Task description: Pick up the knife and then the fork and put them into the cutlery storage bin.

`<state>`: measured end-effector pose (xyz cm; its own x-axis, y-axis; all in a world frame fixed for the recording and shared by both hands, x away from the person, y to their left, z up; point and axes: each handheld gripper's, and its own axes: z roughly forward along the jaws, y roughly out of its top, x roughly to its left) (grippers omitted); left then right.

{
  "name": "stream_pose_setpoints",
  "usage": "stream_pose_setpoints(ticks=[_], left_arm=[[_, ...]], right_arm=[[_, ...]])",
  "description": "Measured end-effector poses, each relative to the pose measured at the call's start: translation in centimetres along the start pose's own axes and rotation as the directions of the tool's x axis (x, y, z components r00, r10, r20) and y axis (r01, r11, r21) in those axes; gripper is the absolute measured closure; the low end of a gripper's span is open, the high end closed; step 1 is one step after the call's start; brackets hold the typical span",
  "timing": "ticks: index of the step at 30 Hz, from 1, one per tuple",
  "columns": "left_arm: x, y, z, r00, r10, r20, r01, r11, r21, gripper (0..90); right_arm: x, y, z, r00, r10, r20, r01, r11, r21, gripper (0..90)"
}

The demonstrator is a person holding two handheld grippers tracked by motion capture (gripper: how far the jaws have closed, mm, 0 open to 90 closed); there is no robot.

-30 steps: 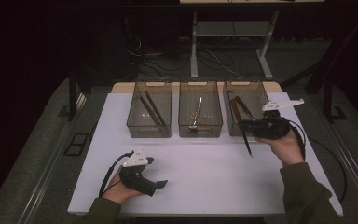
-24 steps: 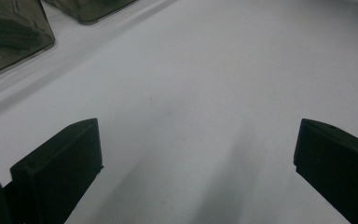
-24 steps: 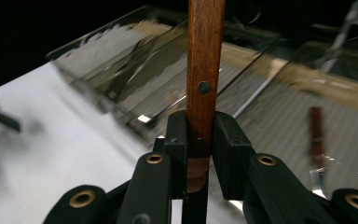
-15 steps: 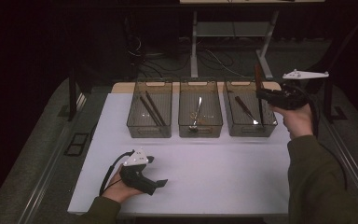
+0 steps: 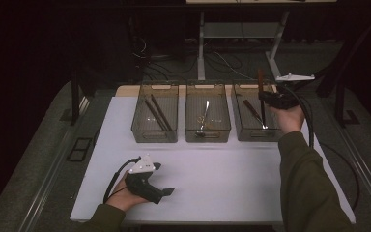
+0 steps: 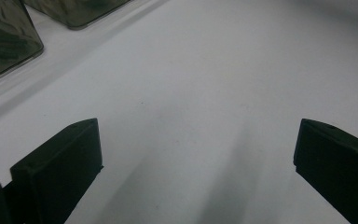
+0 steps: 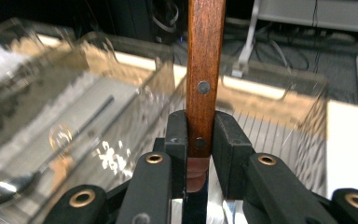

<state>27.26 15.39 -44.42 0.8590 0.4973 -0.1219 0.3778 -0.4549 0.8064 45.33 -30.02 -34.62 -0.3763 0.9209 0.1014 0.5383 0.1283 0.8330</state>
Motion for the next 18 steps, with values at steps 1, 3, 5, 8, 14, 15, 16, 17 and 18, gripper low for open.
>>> stream_pose_setpoints(ticks=[1, 3, 5, 8, 14, 15, 16, 17, 18], left_arm=[[0.0, 0.0, 0.0, 1.0000, 0.002, 0.000, -0.002, 1.0000, 0.004, 0.0], [0.0, 0.0, 0.0, 1.0000, 0.000, 0.001, 0.000, 1.0000, 0.003, 0.0], [-0.1, 0.0, 0.0, 1.0000, 0.001, 0.001, -0.001, 1.0000, 0.003, 0.0], [0.0, 0.0, 0.0, 1.0000, 0.004, 0.003, -0.004, 1.0000, 0.005, 0.0], [0.0, 0.0, 0.0, 1.0000, 0.002, 0.002, -0.002, 1.0000, 0.005, 0.0], [0.0, 0.1, 0.0, 1.0000, 0.004, 0.003, -0.004, 1.0000, 0.006, 0.0], [0.0, 0.1, 0.0, 1.0000, 0.004, 0.003, -0.004, 1.0000, 0.005, 0.0], [0.0, 0.1, 0.0, 1.0000, 0.002, 0.002, -0.002, 1.0000, 0.005, 0.0], [0.0, 0.1, 0.0, 1.0000, 0.003, 0.002, -0.003, 1.0000, 0.005, 0.0]], right_arm=[[0.0, -0.3, 0.4, 1.0000, 0.001, 0.003, -0.001, 1.000, 0.016, 76.4], [0.0, -1.0, 1.2, 1.0000, 0.005, 0.006, -0.006, 0.999, 0.049, 76.4], [-0.1, -1.5, 1.8, 0.9999, 0.004, 0.017, -0.005, 0.996, 0.084, 76.3], [-0.2, -2.1, 2.5, 0.9994, -0.001, 0.035, -0.004, 0.992, 0.130, 76.3], [0.1, -2.5, 3.5, 0.9992, -0.023, 0.033, 0.016, 0.982, 0.189, 64.0], [0.1, -2.5, 3.5, 0.9988, -0.019, 0.045, 0.010, 0.983, 0.184, 62.3], [0.1, -2.5, 3.4, 0.9991, -0.010, 0.042, 0.002, 0.984, 0.181, 60.0], [0.0, -2.5, 3.3, 0.9995, 0.002, 0.032, -0.007, 0.984, 0.177, 57.6], [0.0, -2.4, 3.2, 0.9996, 0.008, 0.027, -0.012, 0.985, 0.172, 55.3]])
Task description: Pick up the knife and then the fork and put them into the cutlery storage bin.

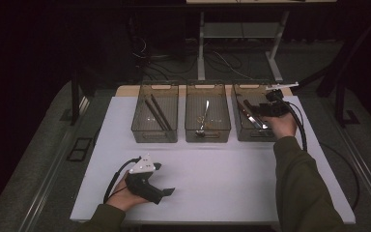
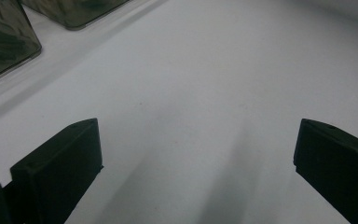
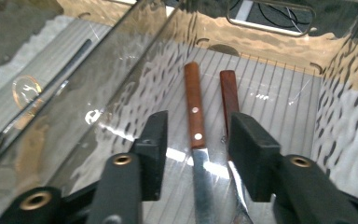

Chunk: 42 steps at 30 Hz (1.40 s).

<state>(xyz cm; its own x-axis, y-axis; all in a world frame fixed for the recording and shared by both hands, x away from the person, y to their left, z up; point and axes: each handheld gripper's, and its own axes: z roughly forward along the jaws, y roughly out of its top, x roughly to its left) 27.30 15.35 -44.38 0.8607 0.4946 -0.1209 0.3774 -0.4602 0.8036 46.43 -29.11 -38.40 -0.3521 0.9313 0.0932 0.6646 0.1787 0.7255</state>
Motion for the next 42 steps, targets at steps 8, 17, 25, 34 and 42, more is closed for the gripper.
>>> stream_pose_setpoints(ticks=[8, 17, 25, 34, 42], left_arm=[[0.0, 0.1, 0.0, 1.0000, -0.006, -0.003, 0.006, 1.0000, -0.003, 0.0], [0.1, 0.1, 0.0, 1.0000, -0.006, -0.003, 0.006, 1.0000, -0.006, 0.0], [0.2, 0.0, -0.1, 0.9998, -0.017, -0.004, 0.017, 0.9998, -0.009, 0.0], [0.2, 0.0, -0.2, 1.0000, -0.009, 0.000, 0.009, 1.0000, 0.003, 0.0], [0.1, 0.0, -0.3, 0.9999, -0.012, 0.001, 0.012, 0.9999, -0.002, 0.0]], right_arm=[[0.4, -0.2, -1.6, 0.9972, 0.010, -0.074, -0.014, 0.998, -0.055, 37.7], [1.6, -1.9, -3.9, 0.9867, -0.020, -0.162, 0.007, 0.997, -0.083, 26.2], [3.6, -4.4, -6.3, 0.9746, -0.092, -0.204, 0.069, 0.991, -0.119, 19.9], [5.4, -7.7, -8.4, 0.9562, -0.163, -0.243, 0.126, 0.979, -0.159, 18.2], [6.7, -10.9, -8.8, 0.9423, -0.194, -0.273, 0.152, 0.974, -0.167, 13.7]])
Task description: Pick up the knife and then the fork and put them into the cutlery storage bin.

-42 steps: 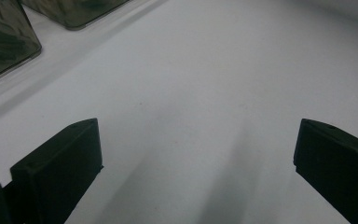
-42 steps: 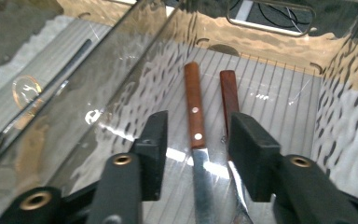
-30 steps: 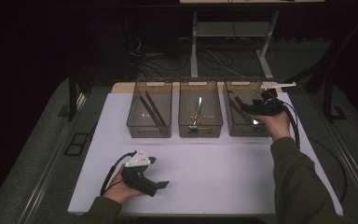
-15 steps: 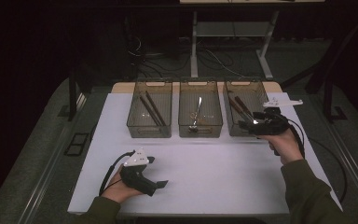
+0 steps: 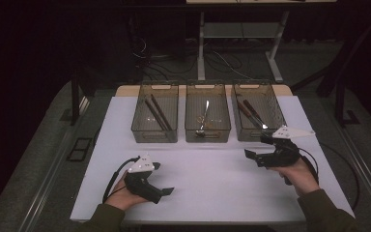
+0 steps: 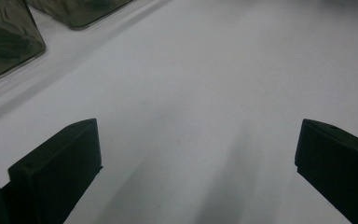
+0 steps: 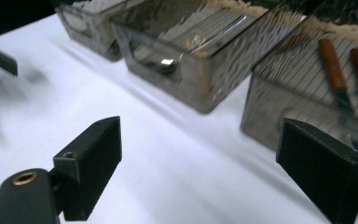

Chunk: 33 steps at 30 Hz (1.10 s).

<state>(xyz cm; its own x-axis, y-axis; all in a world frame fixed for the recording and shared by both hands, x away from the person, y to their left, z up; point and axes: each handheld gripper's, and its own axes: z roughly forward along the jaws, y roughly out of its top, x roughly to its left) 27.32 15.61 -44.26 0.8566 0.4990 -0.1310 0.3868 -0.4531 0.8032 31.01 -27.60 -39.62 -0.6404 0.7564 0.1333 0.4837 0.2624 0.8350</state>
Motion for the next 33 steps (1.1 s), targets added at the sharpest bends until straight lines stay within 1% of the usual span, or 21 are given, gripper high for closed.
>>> stream_pose_setpoints(ticks=[3, 5, 7, 8, 9, 11, 13, 14, 15, 19, 23, 25, 27, 33], left_arm=[[0.0, 0.0, 0.0, 1.0000, -0.001, 0.002, 0.001, 1.0000, -0.001, 0.0], [0.0, 0.0, 0.0, 1.0000, 0.000, 0.002, 0.000, 1.0000, -0.002, 0.0], [0.0, 0.0, 0.0, 1.0000, 0.001, 0.003, -0.001, 1.0000, -0.001, 0.0], [0.0, 0.0, 0.0, 1.0000, 0.000, 0.003, 0.000, 1.0000, -0.001, 0.0], [0.0, 0.0, 0.0, 1.0000, 0.002, 0.003, -0.002, 1.0000, 0.002, 0.0], [0.0, 0.0, 0.0, 1.0000, 0.004, 0.004, -0.004, 1.0000, 0.002, 0.0], [0.0, 0.0, 0.0, 1.0000, 0.004, 0.004, -0.004, 1.0000, 0.001, 0.0], [0.0, 0.0, 0.0, 1.0000, 0.004, 0.005, -0.004, 1.0000, 0.000, 0.0], [0.0, 0.0, -0.1, 1.0000, 0.004, 0.004, -0.004, 1.0000, 0.000, 0.0], [0.0, 0.0, -0.1, 1.0000, 0.003, 0.003, -0.003, 1.0000, -0.004, 0.0], [0.0, 0.0, -0.1, 1.0000, 0.001, 0.002, -0.001, 1.0000, -0.002, 0.0], [0.0, 0.0, -0.1, 1.0000, 0.001, 0.000, -0.001, 1.0000, -0.001, 0.0], [0.0, 0.0, -0.1, 1.0000, 0.000, -0.001, 0.000, 1.0000, -0.001, 0.0], [0.0, 0.0, 0.0, 1.0000, -0.001, -0.004, 0.001, 1.0000, 0.006, 0.0]], right_arm=[[0.6, -1.3, 0.0, 1.0000, -0.009, -0.003, 0.009, 1.000, -0.003, 13.6], [0.9, -2.3, 0.0, 1.0000, -0.007, -0.004, 0.007, 1.000, -0.003, 13.5], [1.1, -3.1, -0.1, 0.9999, -0.007, -0.015, 0.007, 1.000, -0.004, 13.6], [1.2, -3.5, -0.1, 0.9996, -0.022, -0.016, 0.022, 1.000, -0.005, 13.5], [1.4, -3.9, -0.2, 0.9997, -0.019, -0.017, 0.019, 1.000, 0.004, 13.5], [1.5, -4.6, -0.2, 0.9999, -0.012, -0.006, 0.012, 1.000, 0.013, 13.5], [1.5, -5.2, -0.4, 0.9998, -0.020, 0.003, 0.020, 1.000, 0.018, 13.5], [1.5, -5.5, -0.4, 0.9999, -0.012, 0.006, 0.012, 1.000, 0.017, 13.6], [1.4, -5.8, -0.5, 1.0000, -0.006, 0.003, 0.006, 1.000, 0.016, 13.6], [1.4, -6.8, -0.8, 0.9999, -0.010, 0.004, 0.010, 1.000, 0.030, 13.5], [1.8, -7.4, -1.1, 1.0000, -0.007, 0.001, 0.007, 0.999, 0.044, 13.5], [2.1, -7.6, -1.1, 0.9997, -0.022, -0.011, 0.022, 0.998, 0.051, 13.5], [2.3, -7.7, -1.1, 0.9994, -0.034, -0.011, 0.035, 0.997, 0.067, 13.5], [2.2, -7.5, -1.2, 0.9995, -0.032, -0.004, 0.032, 0.998, 0.054, 13.5]])
